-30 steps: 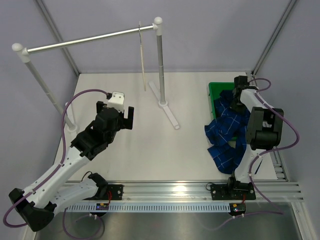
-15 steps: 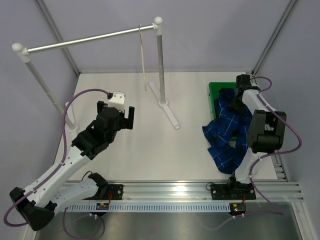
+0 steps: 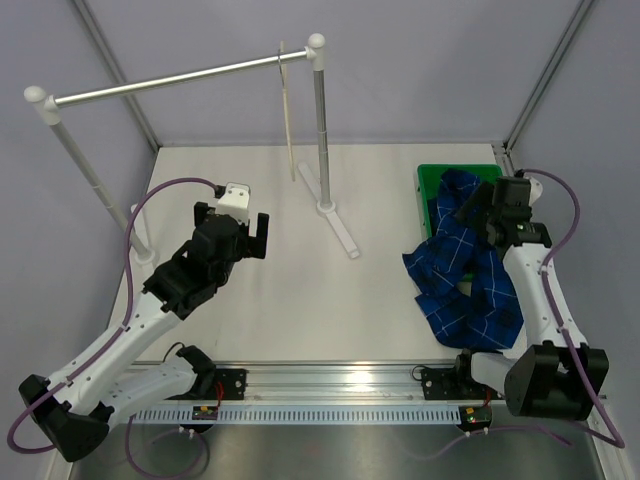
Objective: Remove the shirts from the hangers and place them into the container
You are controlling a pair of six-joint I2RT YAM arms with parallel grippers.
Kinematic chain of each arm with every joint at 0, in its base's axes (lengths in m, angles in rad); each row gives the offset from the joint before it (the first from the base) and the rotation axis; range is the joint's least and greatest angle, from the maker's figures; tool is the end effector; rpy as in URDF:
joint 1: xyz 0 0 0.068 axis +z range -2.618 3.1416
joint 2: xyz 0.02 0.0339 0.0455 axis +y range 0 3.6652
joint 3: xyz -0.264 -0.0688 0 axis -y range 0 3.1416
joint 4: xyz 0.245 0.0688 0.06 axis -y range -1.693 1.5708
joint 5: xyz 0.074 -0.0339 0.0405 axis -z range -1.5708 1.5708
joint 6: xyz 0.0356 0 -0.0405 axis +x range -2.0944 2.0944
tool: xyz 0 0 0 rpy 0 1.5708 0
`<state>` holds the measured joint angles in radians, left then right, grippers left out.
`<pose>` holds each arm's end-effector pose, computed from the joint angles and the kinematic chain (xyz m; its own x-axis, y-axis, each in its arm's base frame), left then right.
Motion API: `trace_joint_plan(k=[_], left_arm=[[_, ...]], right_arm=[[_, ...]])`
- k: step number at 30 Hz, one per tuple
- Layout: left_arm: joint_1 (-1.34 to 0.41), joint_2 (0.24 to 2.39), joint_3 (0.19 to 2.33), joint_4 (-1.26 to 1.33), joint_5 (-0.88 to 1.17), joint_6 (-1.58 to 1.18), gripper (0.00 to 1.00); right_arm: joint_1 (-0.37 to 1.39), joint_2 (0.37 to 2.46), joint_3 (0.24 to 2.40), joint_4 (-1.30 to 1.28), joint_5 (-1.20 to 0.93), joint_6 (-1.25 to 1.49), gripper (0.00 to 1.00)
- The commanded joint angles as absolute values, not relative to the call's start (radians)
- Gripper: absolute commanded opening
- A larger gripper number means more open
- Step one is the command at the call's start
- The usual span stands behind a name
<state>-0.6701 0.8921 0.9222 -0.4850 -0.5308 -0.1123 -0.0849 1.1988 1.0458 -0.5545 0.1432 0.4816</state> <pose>0.1612 -0.1047 0.3403 -0.3623 0.1638 -0.9176 0.1395 0.9829 0.1204 0.2570 -0.0270 0.3104 -0.4850 0.5014 -0.7165 0.4701 0.8403 0.2698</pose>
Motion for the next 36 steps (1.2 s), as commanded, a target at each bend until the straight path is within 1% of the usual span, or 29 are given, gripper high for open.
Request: trace_joint_plan(k=[1,5,11,17,20,22,24,25,28,29,31,32,36], left_arm=[[-0.666,0.882,0.925,-0.465,-0.538,-0.114,0.99],[-0.667,0.877,0.923,-0.463,-0.546,-0.112,0.99],[-0.667,0.882,0.922,-0.465,-0.551,-0.11,0.99],[-0.667,0.89,0.92,-0.463,-0.545,-0.112,0.99],[-0.667,0.893,0.922,-0.465,-0.545,-0.112,0.99],[-0.666,0.893,0.92,-0.463,-0.546,-0.112,0.99],[-0.666,0.893,0.919,-0.463,-0.549,-0.112,0.99],[-0.667,0.893,0.919,-0.463,-0.549,-0.112,0.99],[-0.667,0.896,0.919,-0.463,-0.548,-0.112,0.99],[-0.667,0.896,0.919,-0.463,-0.545,-0.112,0.99],[-0.667,0.897,0.919,-0.463,-0.545,-0.112,0.99],[-0.667,0.897,0.919,-0.463,-0.543,-0.112,0.99],[-0.667,0.896,0.919,-0.462,-0.541,-0.112,0.99]], right_arm=[[-0.031,1.108,0.936,-0.554,0.07,0.514,0.88],[0.023,1.036,0.836,-0.563,0.103,0.526,0.91],[0.035,0.97,0.724,-0.569,0.068,0.525,0.93],[0.037,1.011,0.695,-0.525,0.025,0.537,0.93],[0.035,1.058,0.698,-0.482,0.032,0.548,0.91],[0.035,1.097,0.707,-0.463,0.043,0.549,0.81],[0.035,1.132,0.719,-0.44,0.052,0.551,0.69],[0.037,1.141,0.722,-0.43,0.057,0.554,0.55],[0.034,1.173,0.761,-0.434,0.096,0.557,0.35],[0.032,1.177,0.788,-0.448,0.125,0.558,0.2],[0.026,1.169,0.817,-0.462,0.152,0.56,0.08],[0.023,1.164,0.836,-0.475,0.166,0.561,0.0],[0.0,1.164,0.963,-0.502,0.245,0.563,0.0]])
